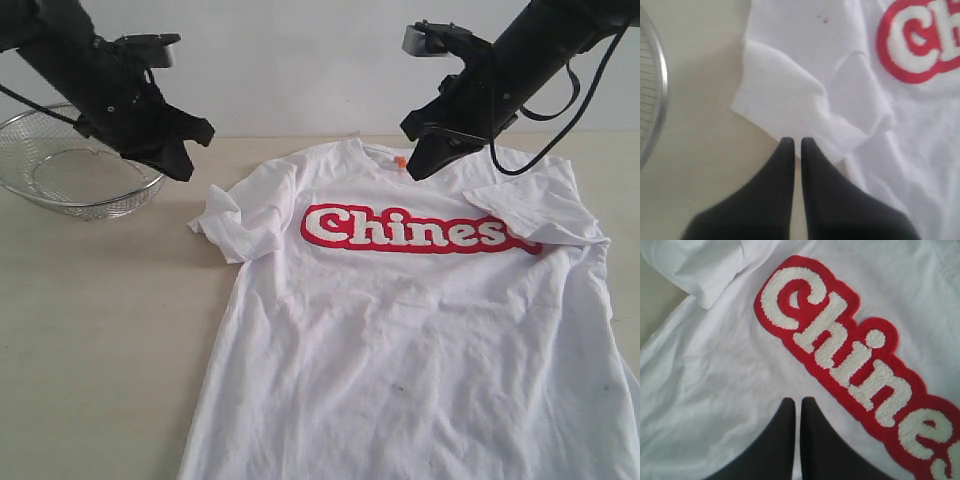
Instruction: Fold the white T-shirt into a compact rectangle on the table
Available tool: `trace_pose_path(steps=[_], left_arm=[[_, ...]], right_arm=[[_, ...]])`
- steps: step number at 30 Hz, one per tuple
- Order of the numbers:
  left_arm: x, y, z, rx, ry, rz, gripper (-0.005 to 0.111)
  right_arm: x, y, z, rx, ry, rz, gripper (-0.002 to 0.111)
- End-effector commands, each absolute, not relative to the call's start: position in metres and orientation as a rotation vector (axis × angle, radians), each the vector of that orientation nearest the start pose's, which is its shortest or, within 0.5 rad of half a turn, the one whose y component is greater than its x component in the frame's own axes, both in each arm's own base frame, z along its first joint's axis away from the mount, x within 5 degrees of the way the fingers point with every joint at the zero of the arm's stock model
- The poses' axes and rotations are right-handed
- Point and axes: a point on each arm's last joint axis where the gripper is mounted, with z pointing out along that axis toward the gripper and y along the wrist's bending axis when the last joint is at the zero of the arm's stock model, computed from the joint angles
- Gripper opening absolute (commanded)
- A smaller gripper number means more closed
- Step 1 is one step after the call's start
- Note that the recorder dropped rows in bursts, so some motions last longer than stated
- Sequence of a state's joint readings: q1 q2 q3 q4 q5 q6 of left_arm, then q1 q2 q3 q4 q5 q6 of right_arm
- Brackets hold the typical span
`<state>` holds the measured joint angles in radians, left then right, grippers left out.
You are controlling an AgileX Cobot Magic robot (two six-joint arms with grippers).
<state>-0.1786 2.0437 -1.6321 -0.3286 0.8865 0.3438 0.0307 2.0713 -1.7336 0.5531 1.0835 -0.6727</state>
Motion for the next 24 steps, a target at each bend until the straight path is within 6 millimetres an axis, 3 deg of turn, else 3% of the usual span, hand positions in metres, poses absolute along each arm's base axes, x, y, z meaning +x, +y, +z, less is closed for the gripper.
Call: trace_pose_path(steps=[1,5,9,12,24], left_arm=[[0.424,-0.088,0.212,0.256,2.631,-0.813,0.004],[0.414,-0.076,0.184,0.019,2.568,-1.026,0.004],[0.403,-0.071,0.154,-0.186,2.555,-0.995,0.004],[0.400,-0.069,0.145,-0.301,2.509,-0.997,0.004],[0.394,-0.052,0.118,-0.415,2.531,-0.990,0.004]], right_arm=[[0.439,0.055,0.235,-0.694,2.617,0.568,0.000],[0.439,0.055,0.235,-0.698,2.614,0.566,0.000],[0.440,0.055,0.236,-0.695,2.610,0.562,0.000],[0.440,0.055,0.236,-0.695,2.610,0.562,0.000],[0.440,0.055,0.236,-0.699,2.607,0.562,0.000]])
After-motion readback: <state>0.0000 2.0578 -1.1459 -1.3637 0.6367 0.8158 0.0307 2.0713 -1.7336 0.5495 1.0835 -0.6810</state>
